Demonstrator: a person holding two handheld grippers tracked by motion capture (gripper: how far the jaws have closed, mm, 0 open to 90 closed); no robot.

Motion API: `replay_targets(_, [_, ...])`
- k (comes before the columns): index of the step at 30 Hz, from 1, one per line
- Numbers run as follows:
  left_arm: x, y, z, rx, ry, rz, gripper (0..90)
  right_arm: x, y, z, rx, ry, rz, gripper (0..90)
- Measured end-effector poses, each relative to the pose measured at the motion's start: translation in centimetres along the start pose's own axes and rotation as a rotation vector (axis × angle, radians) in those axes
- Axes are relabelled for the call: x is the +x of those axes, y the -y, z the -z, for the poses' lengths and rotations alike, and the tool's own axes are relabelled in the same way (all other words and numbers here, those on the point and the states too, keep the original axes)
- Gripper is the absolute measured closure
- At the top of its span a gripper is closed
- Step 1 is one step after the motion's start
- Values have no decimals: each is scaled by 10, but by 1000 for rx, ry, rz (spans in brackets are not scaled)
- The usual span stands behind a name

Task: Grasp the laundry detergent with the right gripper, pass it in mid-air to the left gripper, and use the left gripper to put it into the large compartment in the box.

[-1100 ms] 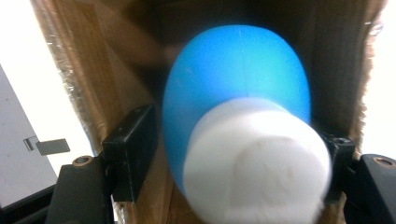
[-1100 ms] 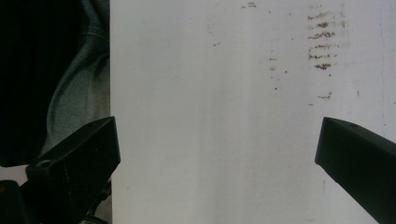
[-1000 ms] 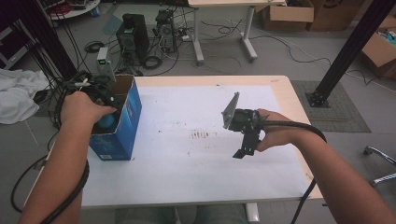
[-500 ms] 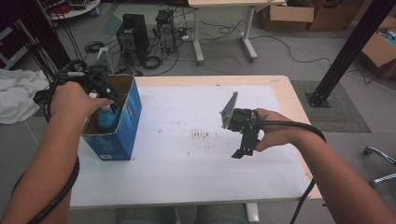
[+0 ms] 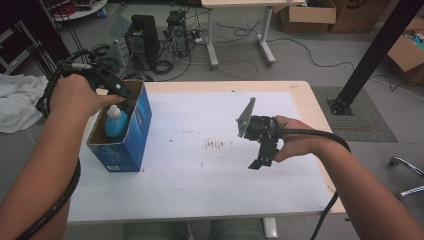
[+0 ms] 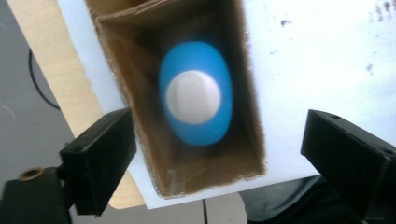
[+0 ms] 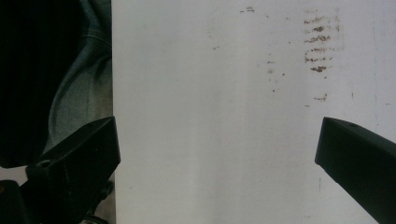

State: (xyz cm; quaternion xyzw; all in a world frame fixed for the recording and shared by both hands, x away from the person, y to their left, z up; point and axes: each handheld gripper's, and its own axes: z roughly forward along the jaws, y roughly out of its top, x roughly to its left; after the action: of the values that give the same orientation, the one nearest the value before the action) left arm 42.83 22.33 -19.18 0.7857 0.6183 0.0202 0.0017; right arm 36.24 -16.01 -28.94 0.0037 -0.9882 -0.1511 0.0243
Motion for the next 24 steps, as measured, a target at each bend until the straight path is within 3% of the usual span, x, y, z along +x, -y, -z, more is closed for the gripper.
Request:
replay_targets(10, [-14,-3,7,-1,-3,-55,83,0,1,-1,0,1,-4,0])
replay_targets(11, [-16,-4,7,9,1,-94,83,-1,1,0,0,2,0,0])
replay_targets(15, [-23,-6,9,13,26,-154,60,-1,2,1,0,2,-5,0])
replay_targets(16, [-26,-7,10,15,35,-189,45,-1,2,1,-1,2,-3,0])
replay_targets(24, [-54,-9,14,1,38,-369,2,-2,6,4,15,5,-17,0])
